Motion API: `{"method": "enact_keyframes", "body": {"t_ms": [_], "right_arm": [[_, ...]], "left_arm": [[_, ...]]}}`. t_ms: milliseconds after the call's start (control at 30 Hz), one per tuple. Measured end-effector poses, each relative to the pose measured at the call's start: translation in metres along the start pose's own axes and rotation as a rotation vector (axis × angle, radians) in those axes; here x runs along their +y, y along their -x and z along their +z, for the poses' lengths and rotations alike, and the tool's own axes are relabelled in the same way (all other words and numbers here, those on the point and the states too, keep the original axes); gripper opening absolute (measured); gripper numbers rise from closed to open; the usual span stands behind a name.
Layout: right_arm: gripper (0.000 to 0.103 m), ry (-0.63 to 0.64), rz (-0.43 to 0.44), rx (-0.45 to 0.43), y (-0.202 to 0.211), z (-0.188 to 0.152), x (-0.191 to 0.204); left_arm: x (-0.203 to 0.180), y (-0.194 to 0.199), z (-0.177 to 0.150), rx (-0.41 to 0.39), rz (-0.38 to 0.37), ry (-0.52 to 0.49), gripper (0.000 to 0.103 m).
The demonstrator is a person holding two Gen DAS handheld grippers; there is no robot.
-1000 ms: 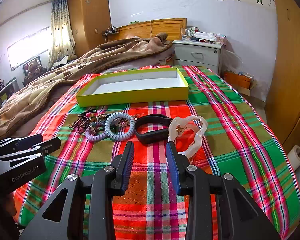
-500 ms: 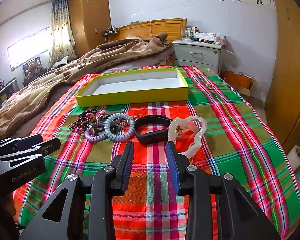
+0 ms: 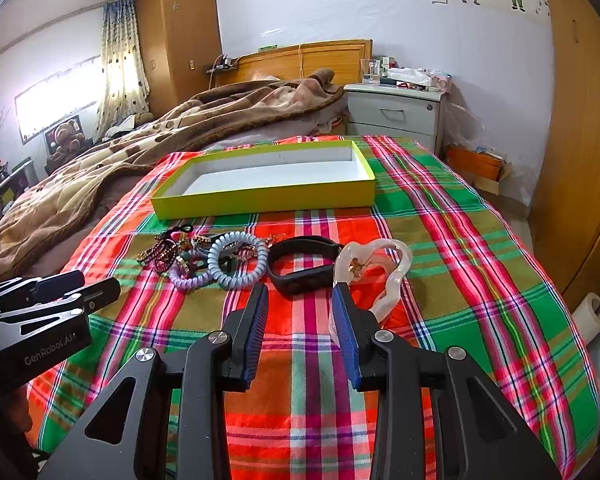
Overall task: Organize jewelry
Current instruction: 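Grasp the clear-and-gold hair claw clip with the right gripper and lift it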
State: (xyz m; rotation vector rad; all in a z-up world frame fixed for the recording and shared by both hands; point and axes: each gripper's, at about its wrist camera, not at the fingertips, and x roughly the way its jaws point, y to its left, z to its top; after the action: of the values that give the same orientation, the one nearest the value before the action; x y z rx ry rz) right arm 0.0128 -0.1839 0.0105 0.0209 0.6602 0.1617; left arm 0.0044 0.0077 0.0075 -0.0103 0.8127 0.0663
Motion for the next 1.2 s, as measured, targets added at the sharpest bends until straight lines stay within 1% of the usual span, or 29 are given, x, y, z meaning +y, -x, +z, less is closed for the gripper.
{"method": "enact_keyframes", "body": {"t_ms": [200, 333, 467, 633, 667, 733, 833, 967, 1033, 1100, 1133, 1200], "right_arm": [[0.034, -0.004, -0.006, -0.021, 0.003, 0.005, -0.005], [0.034, -0.020, -0.003, -0.050, 0.008, 0.011, -0.015], [0.034, -0.086, -0.053, -0.050, 0.008, 0.018, -0.039], [0.034, -0.162, -0.086, 0.003, -0.004, 0.023, -0.066], [0.034, -0.181, -0.082, 0.021, -0.008, 0.024, -0.071], [0.034, -0.211, -0.045, 0.057, -0.016, 0.024, -0.077], [0.034, -0.223, -0.032, 0.104, -0.029, 0.023, -0.079], [0.034, -0.221, -0.011, 0.151, -0.041, 0.021, -0.075], [0.035, -0.213, -0.019, 0.168, -0.045, 0.022, -0.072], [0.038, -0.210, -0.028, 0.185, -0.050, 0.023, -0.071], [0.045, -0.212, -0.041, 0.197, -0.053, 0.024, -0.071], [0.046, -0.218, -0.039, 0.223, -0.057, 0.024, -0.071]], "left_arm": [[0.002, -0.003, 0.003, 0.008, -0.012, 0.003, 0.049], [0.009, -0.007, 0.007, 0.019, -0.048, 0.026, 0.049], [0.018, -0.012, 0.014, 0.028, -0.084, 0.050, 0.049], [0.024, -0.018, 0.023, 0.027, -0.160, 0.057, 0.050], [0.024, -0.019, 0.025, 0.029, -0.168, 0.056, 0.050], [0.025, -0.023, 0.027, 0.036, -0.182, 0.051, 0.050], [0.029, -0.030, 0.029, 0.066, -0.211, 0.069, 0.050], [0.032, -0.039, 0.029, 0.100, -0.220, 0.079, 0.050], [0.032, -0.043, 0.028, 0.134, -0.214, 0.077, 0.050], [0.033, -0.044, 0.027, 0.133, -0.225, 0.082, 0.050], [0.033, -0.044, 0.026, 0.134, -0.230, 0.083, 0.050], [0.034, -0.045, 0.027, 0.137, -0.238, 0.084, 0.050]]}}
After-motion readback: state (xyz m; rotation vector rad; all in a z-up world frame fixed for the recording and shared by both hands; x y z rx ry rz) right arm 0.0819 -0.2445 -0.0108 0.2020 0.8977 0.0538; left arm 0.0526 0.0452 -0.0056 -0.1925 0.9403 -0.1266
